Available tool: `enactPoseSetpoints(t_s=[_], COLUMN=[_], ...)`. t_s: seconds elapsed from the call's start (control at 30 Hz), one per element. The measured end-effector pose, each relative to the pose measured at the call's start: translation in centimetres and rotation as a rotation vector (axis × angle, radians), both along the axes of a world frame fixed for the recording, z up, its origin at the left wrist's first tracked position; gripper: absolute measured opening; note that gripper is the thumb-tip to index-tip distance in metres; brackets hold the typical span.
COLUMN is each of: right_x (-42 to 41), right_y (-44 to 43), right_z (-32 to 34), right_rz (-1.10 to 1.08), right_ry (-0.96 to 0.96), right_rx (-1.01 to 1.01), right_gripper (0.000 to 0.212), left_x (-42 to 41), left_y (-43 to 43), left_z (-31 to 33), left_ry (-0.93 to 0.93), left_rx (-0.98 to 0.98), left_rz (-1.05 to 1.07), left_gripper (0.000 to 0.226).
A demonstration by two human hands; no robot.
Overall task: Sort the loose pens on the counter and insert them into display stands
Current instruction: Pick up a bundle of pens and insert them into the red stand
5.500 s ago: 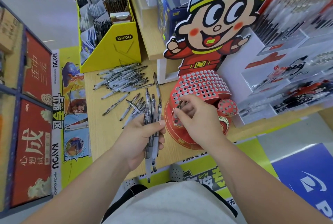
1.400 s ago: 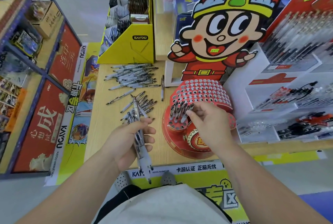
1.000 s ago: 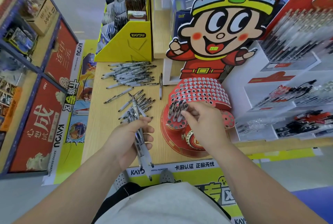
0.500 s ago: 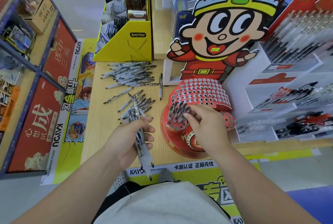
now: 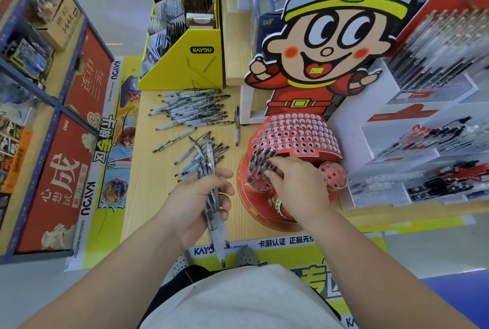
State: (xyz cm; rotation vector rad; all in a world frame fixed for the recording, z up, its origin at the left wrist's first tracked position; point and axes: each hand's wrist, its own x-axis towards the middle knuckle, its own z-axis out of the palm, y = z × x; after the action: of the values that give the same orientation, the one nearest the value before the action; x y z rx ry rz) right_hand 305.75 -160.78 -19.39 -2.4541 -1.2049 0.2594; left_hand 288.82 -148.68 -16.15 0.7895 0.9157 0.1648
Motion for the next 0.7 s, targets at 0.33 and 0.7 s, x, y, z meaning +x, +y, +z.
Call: enactPoseSetpoints(t_s=[0.33,0.7], right_x=[-1.3,1.7], right_y=[-0.1,-2.0], right_z=[5.6,6.6], right_rz=[-0.096,-0.030], right_ry=[0.936,1.308], right_rx=[0.472,0.592], right_gripper=[0.016,0.015], left_x=[0.8,2.7], left_y=[-0.3,-1.4], left_z=[3.3,4.1], left_ry=[-0.155,-0.105], left_rx=[0.065,0.007], left_rz=[-0.486,-0.388], left_gripper=[0.030,0.020])
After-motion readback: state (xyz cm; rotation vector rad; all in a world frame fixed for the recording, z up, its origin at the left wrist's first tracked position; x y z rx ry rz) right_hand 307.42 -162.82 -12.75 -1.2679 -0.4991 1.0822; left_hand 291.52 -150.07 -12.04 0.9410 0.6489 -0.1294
